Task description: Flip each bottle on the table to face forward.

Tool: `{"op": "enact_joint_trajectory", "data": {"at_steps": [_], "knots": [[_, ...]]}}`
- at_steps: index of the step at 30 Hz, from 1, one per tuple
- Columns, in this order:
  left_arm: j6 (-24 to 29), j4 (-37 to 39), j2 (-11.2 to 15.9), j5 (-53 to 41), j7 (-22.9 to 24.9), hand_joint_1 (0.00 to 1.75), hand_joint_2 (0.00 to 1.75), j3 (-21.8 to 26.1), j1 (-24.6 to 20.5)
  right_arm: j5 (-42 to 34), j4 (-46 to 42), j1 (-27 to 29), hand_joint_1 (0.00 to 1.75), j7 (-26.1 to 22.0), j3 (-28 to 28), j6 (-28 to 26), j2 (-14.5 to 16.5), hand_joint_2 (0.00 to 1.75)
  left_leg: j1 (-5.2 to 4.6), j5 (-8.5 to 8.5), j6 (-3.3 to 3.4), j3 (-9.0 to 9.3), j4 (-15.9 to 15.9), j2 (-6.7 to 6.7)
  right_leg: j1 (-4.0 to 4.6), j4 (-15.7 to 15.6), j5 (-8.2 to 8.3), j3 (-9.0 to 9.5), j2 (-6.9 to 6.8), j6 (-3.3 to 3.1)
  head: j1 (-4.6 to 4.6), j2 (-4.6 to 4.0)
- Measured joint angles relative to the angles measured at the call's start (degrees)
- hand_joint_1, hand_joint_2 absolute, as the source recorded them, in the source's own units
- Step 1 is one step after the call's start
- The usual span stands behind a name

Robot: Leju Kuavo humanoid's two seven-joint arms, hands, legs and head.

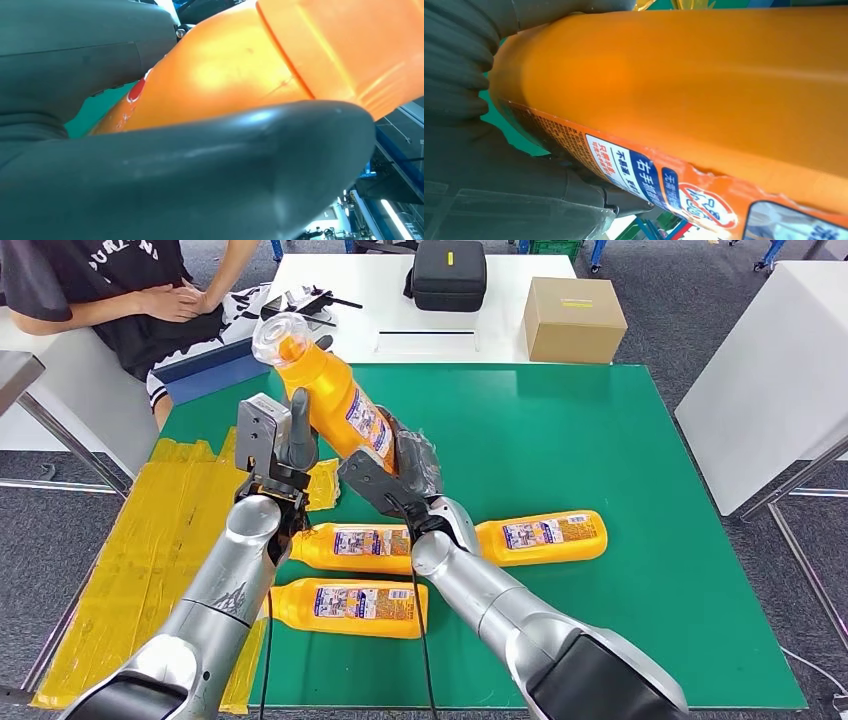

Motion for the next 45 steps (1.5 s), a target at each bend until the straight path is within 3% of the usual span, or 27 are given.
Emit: {"op": "enact_joint_trajectory", "data": {"at_steps": [6, 10, 34, 36, 38, 40, 42, 45], "knots": [[0.08, 0.24, 0.0, 0.32, 0.08, 0.0, 0.0, -0.02, 0.0, 0.15, 0.01, -0.02, 1.75, 0.62, 0.5, -0.14, 0.0, 1.75, 0.0, 0.0, 0.0, 0.0, 0.0, 0.0, 0.0, 0.0, 0.0, 0.0, 0.0, 0.0, 0.0, 0.0], [-0.6, 0.99, 0.0, 1.12, 0.13, 0.0, 1.75, 0.23, -0.22, -0.23, 0.07, -0.01, 1.75, 0.82, 0.95, 0.72, 0.0, 1.75, 0.0, 0.0, 0.0, 0.0, 0.0, 0.0, 0.0, 0.0, 0.0, 0.0, 0.0, 0.0, 0.01, 0.0], [-2.13, 6.85, 0.0, 0.92, -2.56, 0.02, 1.75, 1.28, -1.4, -3.79, 0.37, -0.69, 1.75, -2.34, 1.34, 4.33, 0.02, 1.75, 0.0, 0.0, 0.0, 0.0, 0.0, 0.0, 0.0, 0.01, 0.0, 0.0, 0.0, 0.0, 0.0, 0.0], [-2.12, 7.07, 0.0, 0.94, -2.61, 0.74, 1.75, 1.29, -1.4, -3.77, 0.37, -0.69, 1.75, -2.26, 1.34, 4.61, 0.01, 1.75, 0.0, 0.0, 0.0, 0.0, 0.0, 0.0, 0.0, 0.01, 0.0, 0.0, 0.0, 0.0, 0.0, 0.0], [-2.08, 7.26, 0.0, 1.05, -2.68, 1.59, 1.75, 1.31, -1.41, -3.75, 0.37, -0.69, 1.75, -2.04, 1.37, 4.71, 0.01, 1.75, 0.0, 0.0, 0.0, 0.0, 0.0, 0.0, 0.0, 0.01, 0.0, 0.0, 0.0, 0.0, 0.0, 0.0], [-1.98, 7.43, 0.0, 1.31, -2.75, 1.74, 1.75, 1.39, -1.41, -3.76, 0.37, -0.69, 1.75, -1.71, 1.51, 4.73, 0.01, 1.75, 0.0, 0.0, 0.0, 0.0, 0.0, 0.0, 0.0, 0.01, 0.0, 0.0, 0.0, 0.0, -0.01, 0.0], [-1.81, 7.56, -0.01, 1.69, -2.86, 1.75, 1.75, 1.51, -1.4, -3.84, 0.37, -0.7, 1.75, -1.39, 1.77, 4.74, 0.0, 1.75, 0.0, 0.0, 0.0, 0.0, 0.0, 0.0, 0.0, 0.02, 0.0, 0.0, 0.0, 0.0, -0.01, 0.0], [-1.49, 7.63, -0.02, 2.41, -3.1, 1.58, 1.75, 1.76, -1.38, -3.95, 0.37, -0.79, 1.75, -1.03, 2.07, 4.74, 0.0, 1.75, 0.0, 0.0, 0.0, 0.0, 0.0, 0.0, 0.0, 0.02, 0.0, 0.0, 0.0, 0.0, 0.0, 0.0]]}}
